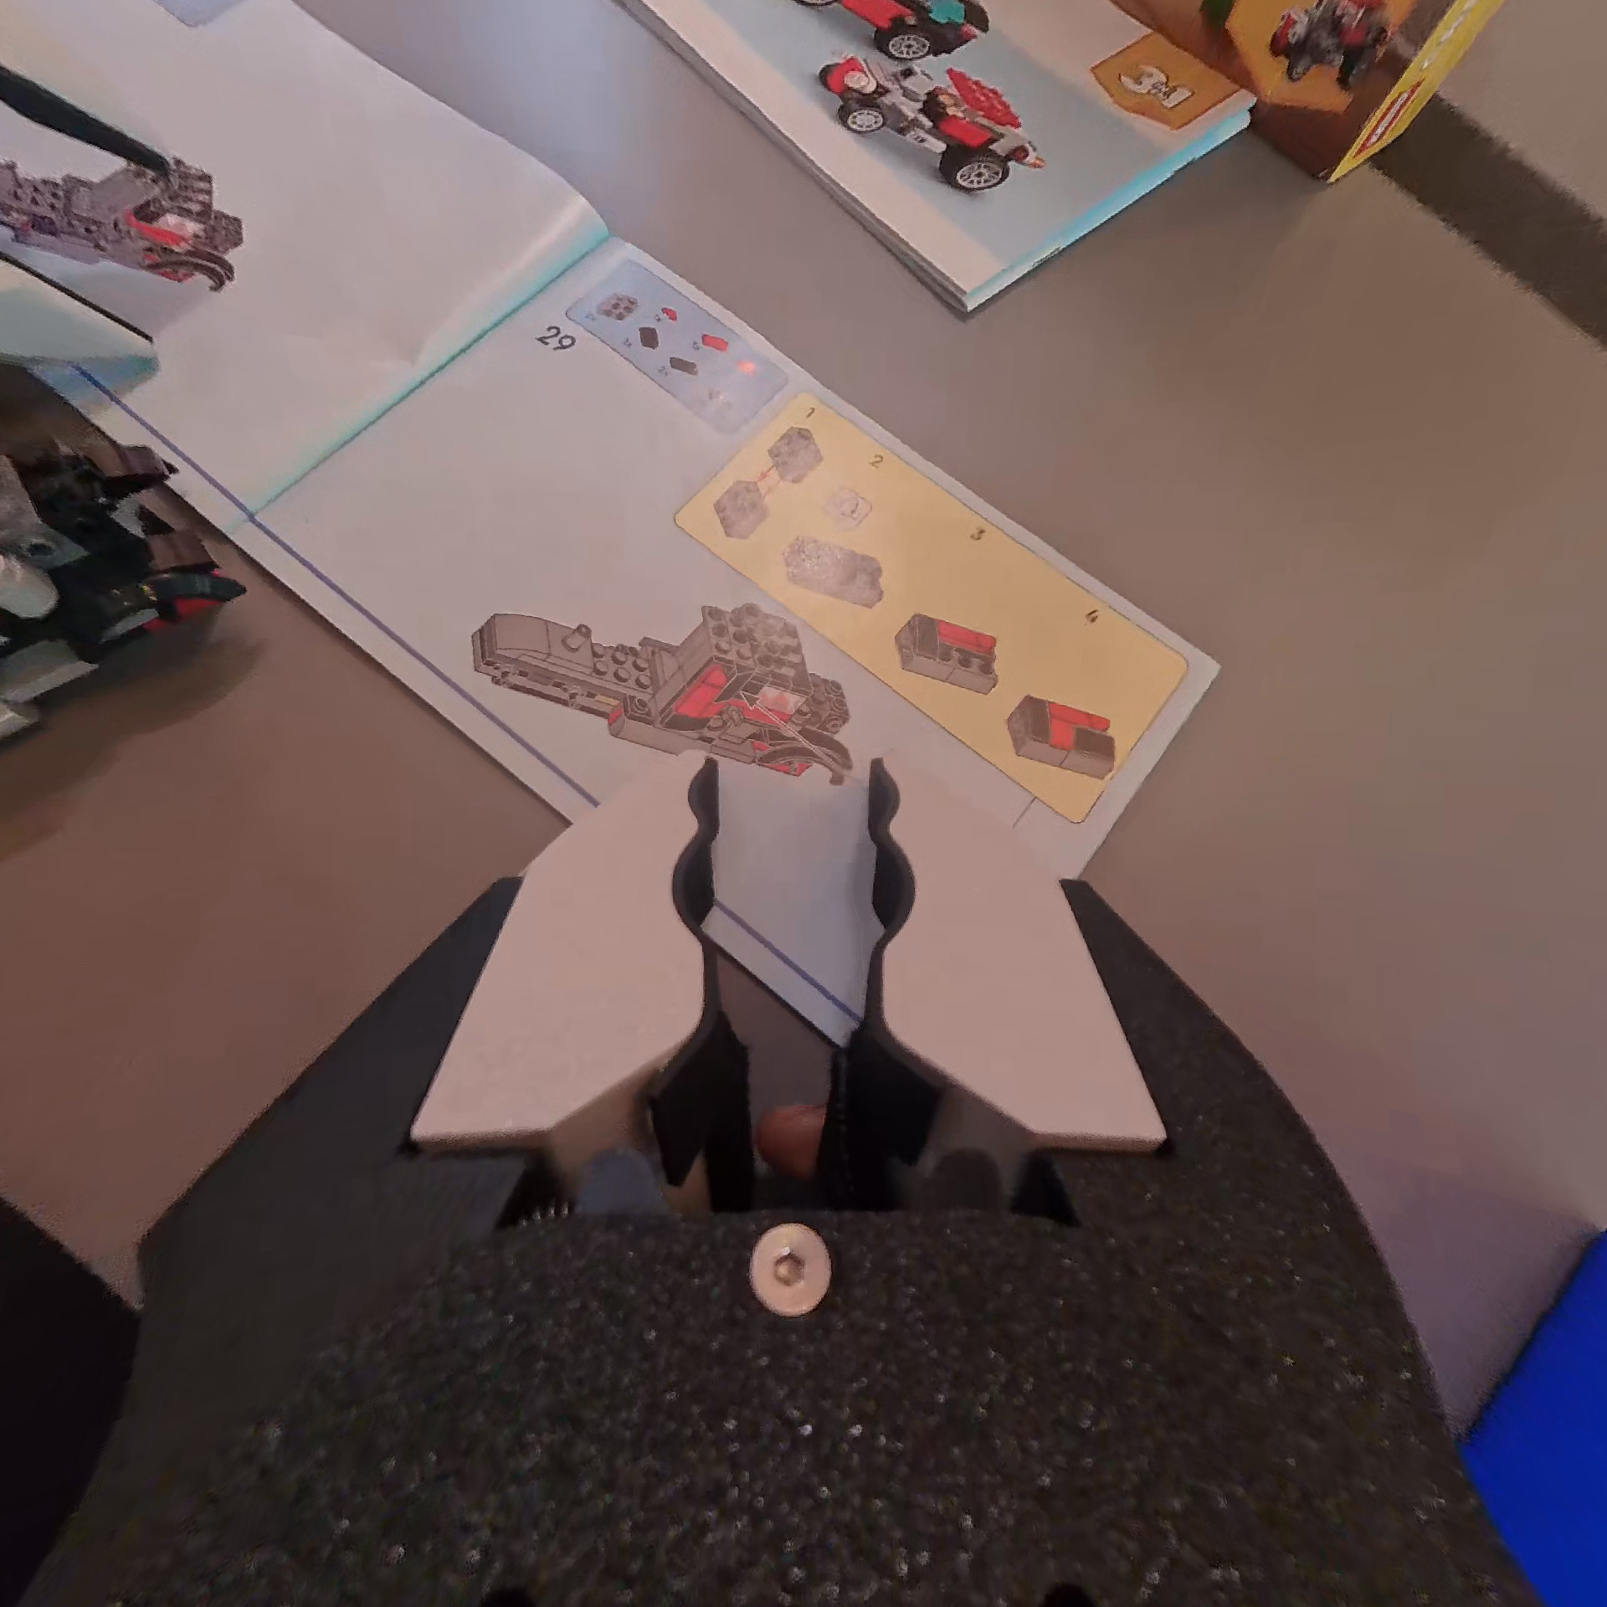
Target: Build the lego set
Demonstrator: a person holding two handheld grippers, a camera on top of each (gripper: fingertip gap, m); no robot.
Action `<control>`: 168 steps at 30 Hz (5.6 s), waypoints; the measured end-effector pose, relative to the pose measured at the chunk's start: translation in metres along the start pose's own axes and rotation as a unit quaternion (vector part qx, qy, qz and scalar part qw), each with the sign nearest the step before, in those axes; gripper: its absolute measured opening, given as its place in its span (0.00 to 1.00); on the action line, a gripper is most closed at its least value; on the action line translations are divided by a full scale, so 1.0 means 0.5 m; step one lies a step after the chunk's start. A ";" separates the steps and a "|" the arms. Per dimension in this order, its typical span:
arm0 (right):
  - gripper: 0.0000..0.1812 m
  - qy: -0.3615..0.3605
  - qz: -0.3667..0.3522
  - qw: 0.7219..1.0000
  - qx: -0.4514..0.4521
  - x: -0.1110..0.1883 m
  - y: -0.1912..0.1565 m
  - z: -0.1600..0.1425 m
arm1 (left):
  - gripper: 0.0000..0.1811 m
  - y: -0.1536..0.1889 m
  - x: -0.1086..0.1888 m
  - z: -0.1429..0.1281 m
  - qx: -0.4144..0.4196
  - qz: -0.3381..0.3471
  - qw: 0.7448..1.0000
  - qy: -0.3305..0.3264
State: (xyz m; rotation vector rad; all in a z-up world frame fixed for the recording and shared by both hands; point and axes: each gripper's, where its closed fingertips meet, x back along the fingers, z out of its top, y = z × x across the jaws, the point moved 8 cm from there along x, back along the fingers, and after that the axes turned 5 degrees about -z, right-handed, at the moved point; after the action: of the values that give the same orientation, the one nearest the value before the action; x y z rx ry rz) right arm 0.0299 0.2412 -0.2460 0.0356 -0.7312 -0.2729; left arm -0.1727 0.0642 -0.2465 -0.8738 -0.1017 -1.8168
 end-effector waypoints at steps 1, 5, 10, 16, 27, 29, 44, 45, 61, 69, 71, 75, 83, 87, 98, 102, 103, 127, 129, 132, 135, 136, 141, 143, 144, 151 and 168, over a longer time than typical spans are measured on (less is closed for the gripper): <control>0.18 0.005 -0.014 1.000 0.018 0.002 0.001 0.003 | 0.20 0.000 0.000 0.000 0.000 0.001 1.000 0.000; 0.18 0.019 -0.065 0.996 0.054 0.009 0.004 0.010 | 0.22 0.004 0.003 0.000 -0.008 -0.015 1.000 0.008; 0.18 0.000 -0.064 0.998 0.004 0.005 0.018 -0.003 | 0.26 0.008 0.007 0.001 -0.010 -0.047 0.999 0.018; 0.17 -0.010 -0.055 0.998 -0.040 0.004 0.024 -0.009 | 0.27 0.007 0.006 0.000 -0.005 -0.053 0.998 0.015; 0.15 0.023 -0.031 0.999 -0.006 0.009 0.005 0.008 | 0.22 -0.015 0.012 -0.017 0.001 0.023 1.000 -0.005; 0.14 0.037 -0.043 0.998 -0.015 0.015 0.012 0.011 | 0.22 -0.014 0.012 -0.016 -0.003 0.022 1.000 -0.005; 0.19 0.023 -0.043 0.999 0.015 -0.001 0.007 0.006 | 0.22 -0.015 0.017 -0.011 -0.001 0.025 1.000 0.017; 0.20 0.038 -0.050 0.997 0.034 0.000 0.003 0.013 | 0.22 -0.017 0.022 -0.007 0.007 0.030 0.999 0.036; 0.04 0.199 -0.096 0.964 0.147 0.070 -0.067 0.084 | 0.57 -0.037 0.081 0.044 0.058 0.075 0.946 0.311; 0.37 0.238 -0.141 0.947 0.160 0.063 -0.069 0.085 | 0.64 -0.051 0.120 0.052 0.076 0.091 0.885 0.451; 0.51 0.261 -0.129 0.947 0.138 0.065 -0.061 0.086 | 0.65 -0.052 0.123 0.051 0.080 0.082 0.878 0.466; 0.60 0.314 -0.137 0.935 0.085 0.080 -0.047 0.092 | 0.67 -0.055 0.120 0.048 0.087 0.079 0.875 0.469; 0.69 0.302 -0.139 0.939 0.083 0.057 -0.043 0.081 | 0.69 -0.043 0.093 0.050 0.061 0.066 0.901 0.425; 0.71 0.275 -0.147 0.944 0.111 0.045 -0.048 0.076 | 0.69 -0.040 0.089 0.050 0.053 0.070 0.905 0.417; 0.72 0.253 -0.174 0.941 0.144 0.039 -0.045 0.071 | 0.69 -0.032 0.084 0.055 0.023 0.071 0.912 0.404; 0.48 0.256 -0.152 0.941 0.160 0.044 -0.053 0.069 | 0.64 -0.025 0.086 0.060 -0.001 0.068 0.913 0.402; 0.33 0.263 -0.138 0.941 0.161 0.050 -0.055 0.069 | 0.54 -0.021 0.088 0.060 -0.016 0.062 0.913 0.403; 0.02 0.329 -0.128 0.928 0.120 0.082 -0.037 0.069 | 0.00 0.035 0.104 0.079 -0.101 0.025 0.934 0.341; 0.00 0.325 -0.117 0.931 0.117 0.077 -0.040 0.070 | 0.05 0.037 0.107 0.084 -0.100 0.030 0.928 0.358; 0.03 0.335 -0.102 0.931 0.097 0.071 -0.036 0.068 | 0.18 0.042 0.108 0.088 -0.091 0.024 0.919 0.384; 0.18 0.346 -0.111 0.929 0.073 0.066 -0.020 0.064 | 0.02 0.048 0.110 0.092 -0.087 0.007 0.917 0.390; 0.22 0.348 -0.115 0.928 0.070 0.066 -0.016 0.063 | 0.00 0.050 0.112 0.094 -0.088 0.000 0.919 0.385; 0.00 0.340 -0.126 0.928 0.086 0.073 -0.014 0.059 | 0.00 0.053 0.149 0.107 -0.075 0.039 0.893 0.442; 0.00 0.344 -0.120 0.928 0.083 0.072 -0.016 0.059 | 0.04 0.052 0.154 0.104 -0.061 0.043 0.885 0.460; 0.00 0.346 -0.115 0.927 0.086 0.071 -0.019 0.059 | 0.07 0.050 0.154 0.103 -0.053 0.037 0.887 0.458; 0.14 0.365 -0.124 0.919 0.085 0.077 -0.023 0.064 | 0.18 -0.035 0.340 0.094 -0.022 -0.100 0.891 0.442; 0.20 0.385 -0.091 0.910 0.123 0.094 -0.046 0.075 | 0.22 -0.435 0.365 -0.372 0.216 -0.063 0.914 -0.337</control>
State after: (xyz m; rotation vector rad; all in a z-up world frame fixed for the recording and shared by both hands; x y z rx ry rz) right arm 0.0330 0.2093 -0.1904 0.4311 0.0348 -0.3128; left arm -0.4812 -0.0695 -0.2008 -1.1445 -0.9818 -1.4419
